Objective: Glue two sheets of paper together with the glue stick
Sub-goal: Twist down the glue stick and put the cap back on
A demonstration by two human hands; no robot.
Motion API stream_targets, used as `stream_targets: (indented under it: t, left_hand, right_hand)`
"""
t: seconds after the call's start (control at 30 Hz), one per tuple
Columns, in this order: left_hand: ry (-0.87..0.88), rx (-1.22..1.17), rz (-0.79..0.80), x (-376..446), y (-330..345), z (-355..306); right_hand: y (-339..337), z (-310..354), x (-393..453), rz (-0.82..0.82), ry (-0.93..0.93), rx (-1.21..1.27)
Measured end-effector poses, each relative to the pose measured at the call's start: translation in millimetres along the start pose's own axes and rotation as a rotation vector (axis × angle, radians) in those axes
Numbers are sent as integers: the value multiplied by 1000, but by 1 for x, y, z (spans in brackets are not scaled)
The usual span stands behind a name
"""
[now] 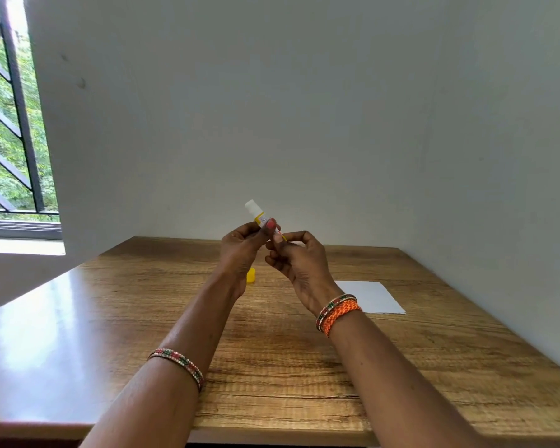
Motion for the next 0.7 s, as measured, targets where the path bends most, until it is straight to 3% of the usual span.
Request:
stream_targets:
  t: [0.17,0.37,0.7]
  left_hand:
    - [-22,-40,119,2,1,0]
    - [-51,-184,293,0,23,-1]
    - [-41,-40,47,0,5,2]
  right_hand:
    - [3,0,1,38,60,150]
    - [9,-4,-1,95,93,105]
    - [2,4,4,-31,-76,29]
Point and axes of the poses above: each hand's wrist, its own x-axis towards the middle knuckle, its own y-axis out of the palm, z = x × y, the point moved 7 cm from there along x, towards the middle knuckle, and after that the axes turned 12 degrees about z, right-handed, at the moved point
